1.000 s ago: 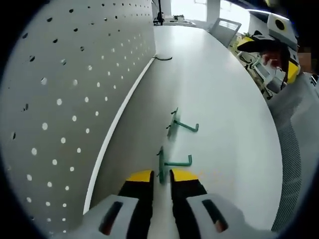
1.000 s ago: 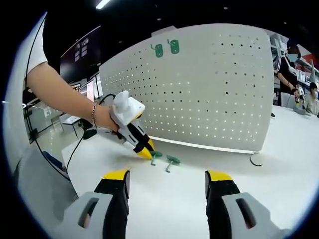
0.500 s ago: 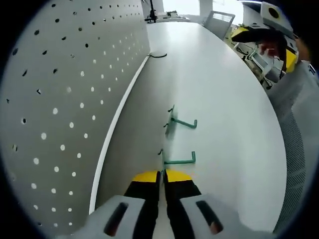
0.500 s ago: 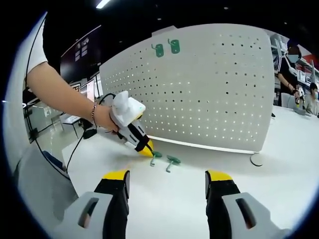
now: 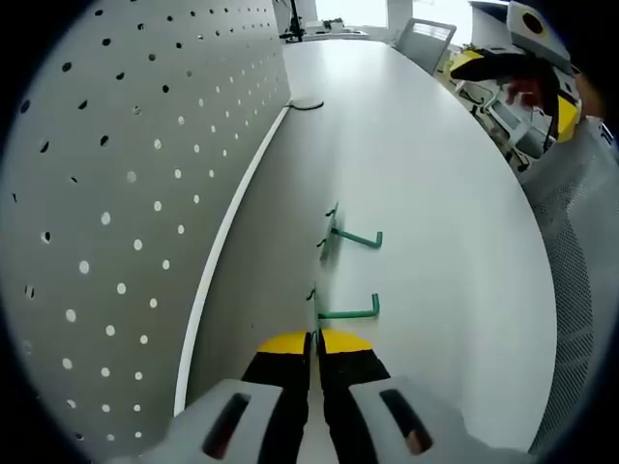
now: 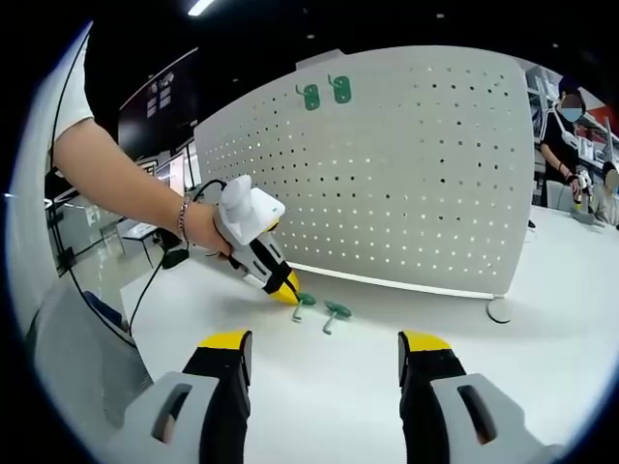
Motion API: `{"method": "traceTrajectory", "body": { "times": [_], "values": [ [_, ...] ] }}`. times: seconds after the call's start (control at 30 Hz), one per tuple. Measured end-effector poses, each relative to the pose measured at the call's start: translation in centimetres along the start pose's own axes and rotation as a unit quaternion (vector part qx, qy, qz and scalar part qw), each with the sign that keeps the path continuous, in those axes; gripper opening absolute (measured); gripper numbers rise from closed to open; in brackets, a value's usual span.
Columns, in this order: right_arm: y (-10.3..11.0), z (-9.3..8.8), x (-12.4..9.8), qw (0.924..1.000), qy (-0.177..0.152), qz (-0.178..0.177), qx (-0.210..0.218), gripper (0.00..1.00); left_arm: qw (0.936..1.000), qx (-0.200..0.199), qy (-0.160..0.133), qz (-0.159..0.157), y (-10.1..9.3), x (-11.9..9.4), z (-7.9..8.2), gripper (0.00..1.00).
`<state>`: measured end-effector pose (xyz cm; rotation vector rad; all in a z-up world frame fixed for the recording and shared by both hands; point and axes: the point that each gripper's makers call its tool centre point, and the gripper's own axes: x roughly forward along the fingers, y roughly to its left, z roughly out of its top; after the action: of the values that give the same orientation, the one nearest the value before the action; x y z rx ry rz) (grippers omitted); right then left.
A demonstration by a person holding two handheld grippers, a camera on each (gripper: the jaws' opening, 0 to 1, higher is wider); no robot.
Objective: Insert the hook assembly into the mounting plate slot until the hook locks in place.
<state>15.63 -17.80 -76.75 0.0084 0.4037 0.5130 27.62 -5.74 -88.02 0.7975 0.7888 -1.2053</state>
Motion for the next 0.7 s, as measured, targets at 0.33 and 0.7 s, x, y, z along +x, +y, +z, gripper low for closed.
{"method": "traceTrajectory", "body": {
  "times": [0.33,0.7],
  "values": [
    [-0.1,0.0,0.0,1.0,-0.001,-0.001,0.001,0.59,0.9996,-0.004,-0.027,0.009,0.2,-0.4,0.8,0.03],
    [0.0,0.1,0.0,1.0,0.0,0.0,0.0,0.59,0.9984,-0.012,-0.05,0.023,0.6,-1.3,1.7,0.02]
  ]
}}
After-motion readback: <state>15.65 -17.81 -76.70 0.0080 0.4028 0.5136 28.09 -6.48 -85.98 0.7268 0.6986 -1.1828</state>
